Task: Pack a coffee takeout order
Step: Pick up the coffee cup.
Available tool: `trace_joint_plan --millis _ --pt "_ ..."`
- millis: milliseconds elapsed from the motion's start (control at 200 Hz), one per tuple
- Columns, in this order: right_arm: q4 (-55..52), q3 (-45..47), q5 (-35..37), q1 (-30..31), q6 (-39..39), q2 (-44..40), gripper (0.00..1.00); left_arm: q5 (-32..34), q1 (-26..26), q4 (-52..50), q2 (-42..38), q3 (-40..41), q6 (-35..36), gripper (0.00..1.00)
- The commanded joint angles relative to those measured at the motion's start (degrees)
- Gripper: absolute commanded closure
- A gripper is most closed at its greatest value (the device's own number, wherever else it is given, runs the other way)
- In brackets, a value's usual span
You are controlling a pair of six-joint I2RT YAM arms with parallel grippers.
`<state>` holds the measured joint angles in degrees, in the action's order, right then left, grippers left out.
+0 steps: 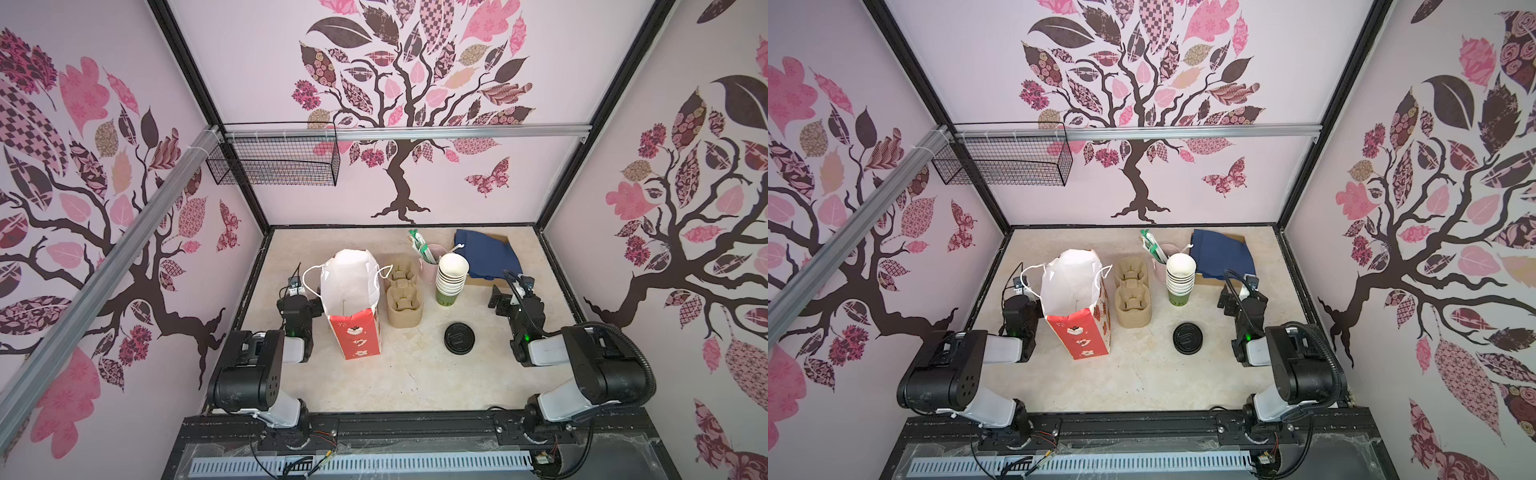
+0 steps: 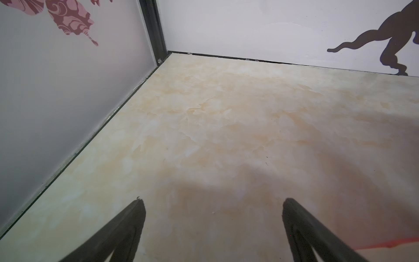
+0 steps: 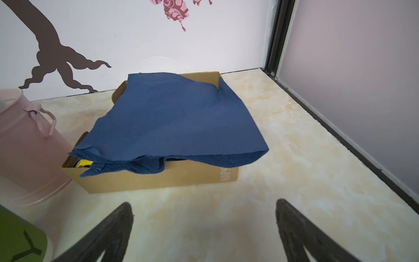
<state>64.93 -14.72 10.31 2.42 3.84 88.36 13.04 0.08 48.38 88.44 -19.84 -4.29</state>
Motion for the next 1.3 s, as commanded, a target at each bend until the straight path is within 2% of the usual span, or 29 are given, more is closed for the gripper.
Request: trace_joint_plan --millis 0,995,1070,1125,1196,1296 --pt "1.24 -1.44 0.59 0.31 -0.25 0.77 0.00 0.59 -0.08 1.61 0.68 -2.04 0.60 0.02" --pt "1.52 -1.45 0.42 0.13 -0.02 0.85 0.00 0.50 -0.04 1.54 0.69 -2.10 0.32 0.02" --pt "2.60 -0.79 1.15 0.18 -0.10 0.53 0.00 1.60 -0.05 3.42 0.14 -1.21 0.11 0.06" --pt "5.57 1.13 3.65 0.26 0.65 -1.50 0.00 3.81 -0.08 2.44 -2.94 -0.47 -0.68 0.07" --pt "1.48 2.42 5.67 0.35 1.37 -8.46 0.00 7.88 -0.35 -6.76 -10.83 -1.05 -2.08 0.10" --pt "-7.26 1.87 8.70 0.22 3.15 -18.78 0.00 11.35 -0.69 -16.60 -21.34 -2.39 -5.69 0.10"
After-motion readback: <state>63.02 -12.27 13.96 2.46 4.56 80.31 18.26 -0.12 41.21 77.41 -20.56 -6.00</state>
